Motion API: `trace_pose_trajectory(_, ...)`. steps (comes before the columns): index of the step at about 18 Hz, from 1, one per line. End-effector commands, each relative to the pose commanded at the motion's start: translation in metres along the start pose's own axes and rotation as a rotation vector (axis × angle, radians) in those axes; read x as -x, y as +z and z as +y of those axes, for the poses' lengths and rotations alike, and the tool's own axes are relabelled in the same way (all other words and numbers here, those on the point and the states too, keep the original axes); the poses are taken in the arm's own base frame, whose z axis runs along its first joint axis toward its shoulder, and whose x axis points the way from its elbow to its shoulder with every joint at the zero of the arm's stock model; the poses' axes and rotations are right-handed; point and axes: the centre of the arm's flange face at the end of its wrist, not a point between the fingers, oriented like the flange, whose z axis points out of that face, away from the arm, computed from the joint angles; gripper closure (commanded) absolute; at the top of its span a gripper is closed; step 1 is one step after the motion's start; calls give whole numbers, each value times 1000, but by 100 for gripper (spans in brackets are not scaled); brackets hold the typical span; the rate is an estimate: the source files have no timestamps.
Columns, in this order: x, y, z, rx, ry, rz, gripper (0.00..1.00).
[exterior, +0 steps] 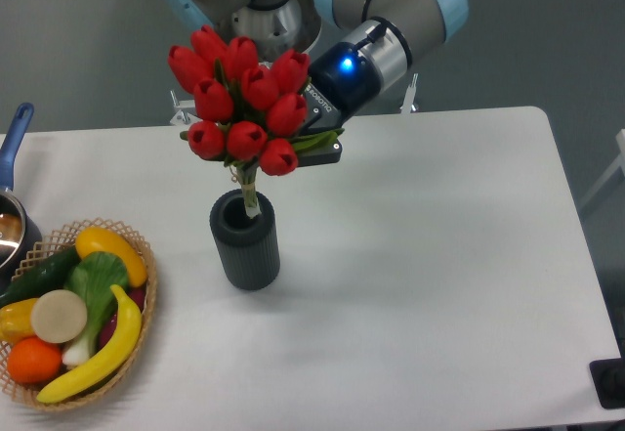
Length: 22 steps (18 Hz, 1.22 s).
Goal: Insert the flowers into the vase
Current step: 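Raise the tulips and position the stems above the vase opening, then lower the tulip stems down into the black vase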
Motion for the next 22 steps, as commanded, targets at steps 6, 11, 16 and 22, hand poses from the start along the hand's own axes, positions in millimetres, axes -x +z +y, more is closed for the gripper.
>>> trace_pose_trajectory(6, -10, 1, 21, 1, 29, 3, 89)
trace_pose_trajectory(11, -17, 3, 25, 2, 24, 8, 88)
trace_pose_trajectory(16, -22, 4, 38, 3, 34, 11, 88)
trace_pose_trajectory(22, -20, 7, 50, 5, 52, 16, 87)
